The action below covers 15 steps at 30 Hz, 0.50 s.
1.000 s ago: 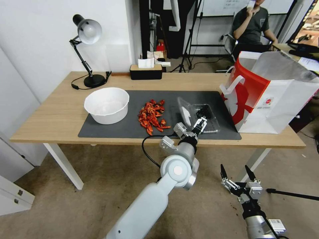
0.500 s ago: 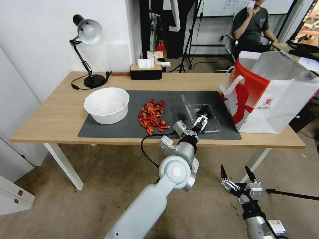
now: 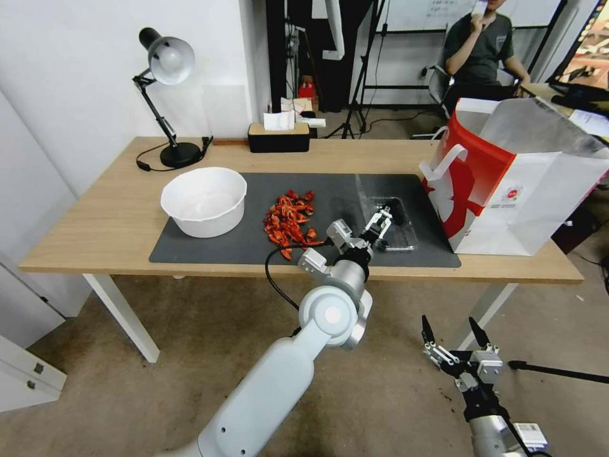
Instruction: Close the disposable takeout box, then place it into the delivery bag.
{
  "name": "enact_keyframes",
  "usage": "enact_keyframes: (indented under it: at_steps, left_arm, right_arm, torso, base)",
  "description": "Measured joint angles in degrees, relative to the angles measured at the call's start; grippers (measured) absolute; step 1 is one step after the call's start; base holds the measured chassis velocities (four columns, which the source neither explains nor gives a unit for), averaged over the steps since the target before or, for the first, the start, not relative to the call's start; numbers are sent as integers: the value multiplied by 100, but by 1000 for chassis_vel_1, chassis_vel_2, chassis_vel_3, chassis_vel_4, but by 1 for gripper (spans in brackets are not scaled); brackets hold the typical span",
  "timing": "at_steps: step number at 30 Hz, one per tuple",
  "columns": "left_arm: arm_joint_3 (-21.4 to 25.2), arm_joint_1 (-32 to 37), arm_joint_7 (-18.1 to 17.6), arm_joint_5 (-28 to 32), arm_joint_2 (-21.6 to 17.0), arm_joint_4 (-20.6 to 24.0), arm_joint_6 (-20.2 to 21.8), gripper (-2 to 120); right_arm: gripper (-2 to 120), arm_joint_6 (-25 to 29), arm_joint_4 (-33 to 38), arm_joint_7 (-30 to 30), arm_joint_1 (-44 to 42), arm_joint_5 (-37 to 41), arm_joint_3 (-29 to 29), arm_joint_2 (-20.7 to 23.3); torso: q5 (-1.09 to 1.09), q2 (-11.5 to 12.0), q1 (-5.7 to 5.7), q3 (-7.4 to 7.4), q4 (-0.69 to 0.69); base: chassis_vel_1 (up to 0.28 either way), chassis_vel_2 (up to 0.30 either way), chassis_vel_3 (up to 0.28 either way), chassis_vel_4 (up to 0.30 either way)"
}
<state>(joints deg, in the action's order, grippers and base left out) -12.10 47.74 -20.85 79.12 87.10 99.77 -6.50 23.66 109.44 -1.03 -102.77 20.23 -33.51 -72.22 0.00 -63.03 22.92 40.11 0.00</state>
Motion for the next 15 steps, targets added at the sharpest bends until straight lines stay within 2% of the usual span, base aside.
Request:
enact_keyframes:
  at_steps: [4, 15]
  left_arm:
    - [-22, -10, 192, -6, -37, -14, 66, 100]
    - [-23, -208, 261, -97, 30, -355, 206, 100]
  right_arm:
    - [100, 7, -30, 0, 14, 3, 5, 10]
    - [100, 12, -72, 0, 33, 16, 3, 42]
  torso:
    - [0, 0, 0, 0, 0]
    - [0, 0, 0, 0, 0]
  base:
    - [0, 0, 0, 0]
    - [0, 0, 0, 0]
